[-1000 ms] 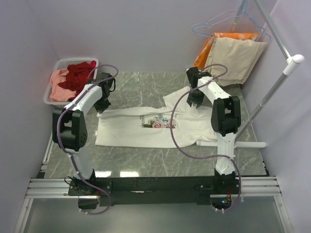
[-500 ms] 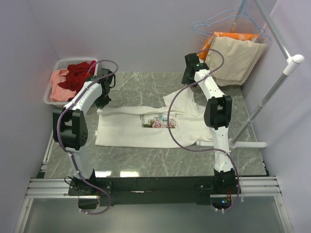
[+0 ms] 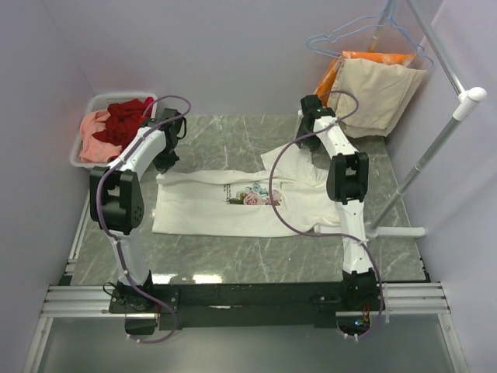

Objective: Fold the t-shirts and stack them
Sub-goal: Fold the tshirt

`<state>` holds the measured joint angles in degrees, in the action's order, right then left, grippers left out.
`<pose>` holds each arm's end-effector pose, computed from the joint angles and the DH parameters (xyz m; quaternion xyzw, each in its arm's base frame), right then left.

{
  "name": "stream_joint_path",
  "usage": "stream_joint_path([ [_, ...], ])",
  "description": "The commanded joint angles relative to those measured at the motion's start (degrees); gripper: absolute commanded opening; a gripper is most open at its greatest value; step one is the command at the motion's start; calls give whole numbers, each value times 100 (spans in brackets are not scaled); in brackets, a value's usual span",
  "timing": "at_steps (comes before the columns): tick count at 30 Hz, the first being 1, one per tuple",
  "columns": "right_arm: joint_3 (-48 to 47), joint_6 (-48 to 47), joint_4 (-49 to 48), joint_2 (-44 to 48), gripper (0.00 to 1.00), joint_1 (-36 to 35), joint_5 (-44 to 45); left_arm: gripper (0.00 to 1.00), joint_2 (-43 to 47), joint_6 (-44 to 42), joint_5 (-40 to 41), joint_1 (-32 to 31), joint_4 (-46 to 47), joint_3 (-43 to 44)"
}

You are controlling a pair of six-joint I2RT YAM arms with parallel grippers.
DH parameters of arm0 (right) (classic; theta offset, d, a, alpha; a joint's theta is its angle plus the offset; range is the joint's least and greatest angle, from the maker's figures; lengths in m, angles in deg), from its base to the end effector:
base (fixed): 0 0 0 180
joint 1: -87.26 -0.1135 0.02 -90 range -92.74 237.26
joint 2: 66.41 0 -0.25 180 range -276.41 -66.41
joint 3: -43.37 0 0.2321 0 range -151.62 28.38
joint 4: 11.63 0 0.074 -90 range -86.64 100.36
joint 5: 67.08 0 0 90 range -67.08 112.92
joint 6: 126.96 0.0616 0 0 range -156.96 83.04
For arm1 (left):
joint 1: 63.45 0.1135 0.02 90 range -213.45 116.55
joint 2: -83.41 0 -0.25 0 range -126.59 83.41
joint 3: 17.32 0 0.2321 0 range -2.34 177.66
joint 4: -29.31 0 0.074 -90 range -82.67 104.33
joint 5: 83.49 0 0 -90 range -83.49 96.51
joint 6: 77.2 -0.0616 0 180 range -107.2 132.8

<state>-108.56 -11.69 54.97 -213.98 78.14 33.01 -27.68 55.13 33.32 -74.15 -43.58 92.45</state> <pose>0.5202 0.0726 0.1461 0.1567 0.9545 -0.0109 0.2535 0.3757 -0.0427 0.2173 -0.2932 0.9184 0.1458 0.2221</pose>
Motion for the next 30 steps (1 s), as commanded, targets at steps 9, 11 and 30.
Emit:
stream_joint_path([
  [9, -561, 91, -468, -96, 57, 341, -428, 1, -220, -84, 9, 6, -203, 585],
  [11, -727, 135, -363, -184, 58, 385, -595, 1, -282, -84, 0, 6, -238, 638],
  [30, -816, -295, 411, -457, 64, 209, -789, 1, -528, -93, -97, 103, -379, 1060],
])
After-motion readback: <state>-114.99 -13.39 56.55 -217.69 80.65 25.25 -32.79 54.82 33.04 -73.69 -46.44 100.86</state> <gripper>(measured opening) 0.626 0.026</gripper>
